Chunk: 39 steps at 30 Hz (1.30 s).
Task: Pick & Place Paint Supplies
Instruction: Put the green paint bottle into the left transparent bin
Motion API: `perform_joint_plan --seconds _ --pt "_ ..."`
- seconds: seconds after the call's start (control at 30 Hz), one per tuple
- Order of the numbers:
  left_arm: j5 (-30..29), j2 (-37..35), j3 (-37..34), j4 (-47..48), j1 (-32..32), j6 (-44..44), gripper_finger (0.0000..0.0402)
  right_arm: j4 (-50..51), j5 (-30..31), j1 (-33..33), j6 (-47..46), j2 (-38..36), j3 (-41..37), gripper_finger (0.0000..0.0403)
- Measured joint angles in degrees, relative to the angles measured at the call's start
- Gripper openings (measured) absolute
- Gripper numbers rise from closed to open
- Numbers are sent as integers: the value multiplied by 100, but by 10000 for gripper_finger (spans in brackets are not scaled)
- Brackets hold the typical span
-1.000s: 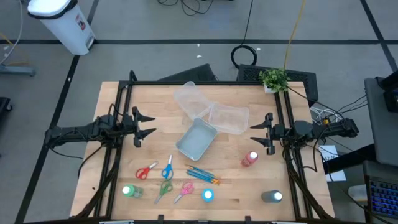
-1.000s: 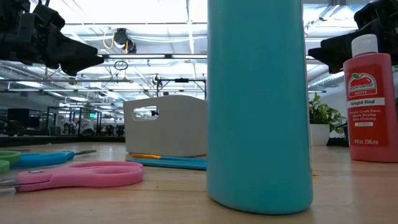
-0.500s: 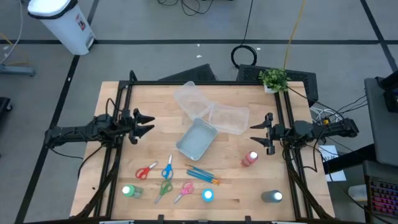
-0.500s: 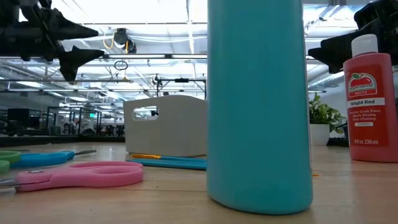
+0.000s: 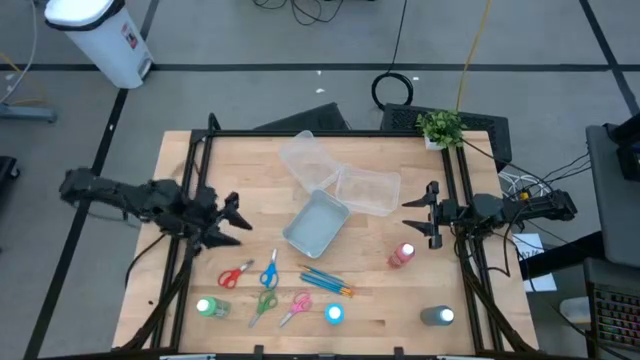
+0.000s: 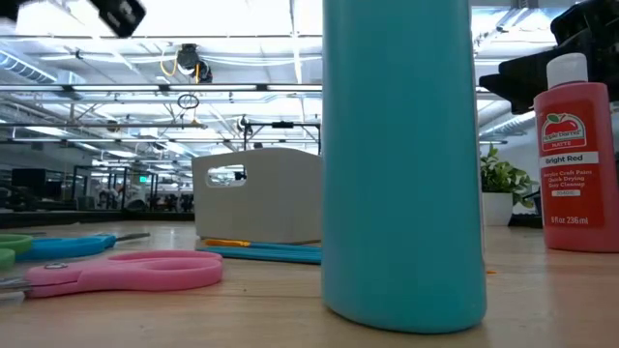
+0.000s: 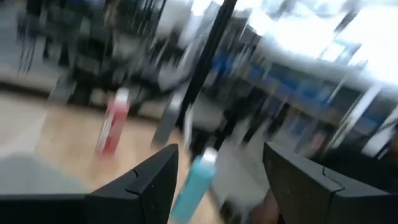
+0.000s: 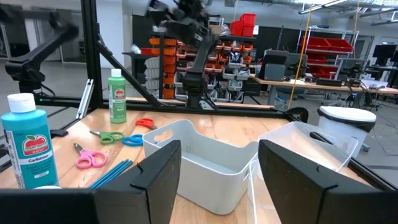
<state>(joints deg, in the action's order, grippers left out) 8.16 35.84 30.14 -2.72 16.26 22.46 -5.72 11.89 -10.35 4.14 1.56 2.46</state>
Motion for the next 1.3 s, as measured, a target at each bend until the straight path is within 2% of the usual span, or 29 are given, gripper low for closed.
perform_joint_plan --seconds 0.1,0.2,0.27,0.37,0.43,0.53,0.8,0.97,1.3 --pt "-850 1237 1501 2338 580 -78 241 0 0 2 -1 0 0 210" --pt "-1047 2424 2875 4756 947 833 241 0 0 0 -2 0 -1 210" --pt "-626 3084 3642 5861 1107 1629 241 -2 2 0 -2 0 0 210" --pt "415 3855 4378 6907 1373 2536 241 -1 -1 1 -2 0 -1 210" --pt "940 4192 4691 7102 1545 3032 241 -1 0 2 0 0 0 210" --pt "1107 4448 4932 7140 1785 3628 241 -1 0 0 -2 0 -2 210" --pt "60 4482 4958 7507 2755 5676 241 -2 2 2 0 0 0 210" --pt "-375 4480 4925 7658 3388 6817 241 -2 0 1 -1 0 0 210" --pt "-543 4480 4433 7579 4217 8977 241 0 0 0 -2 0 0 210"
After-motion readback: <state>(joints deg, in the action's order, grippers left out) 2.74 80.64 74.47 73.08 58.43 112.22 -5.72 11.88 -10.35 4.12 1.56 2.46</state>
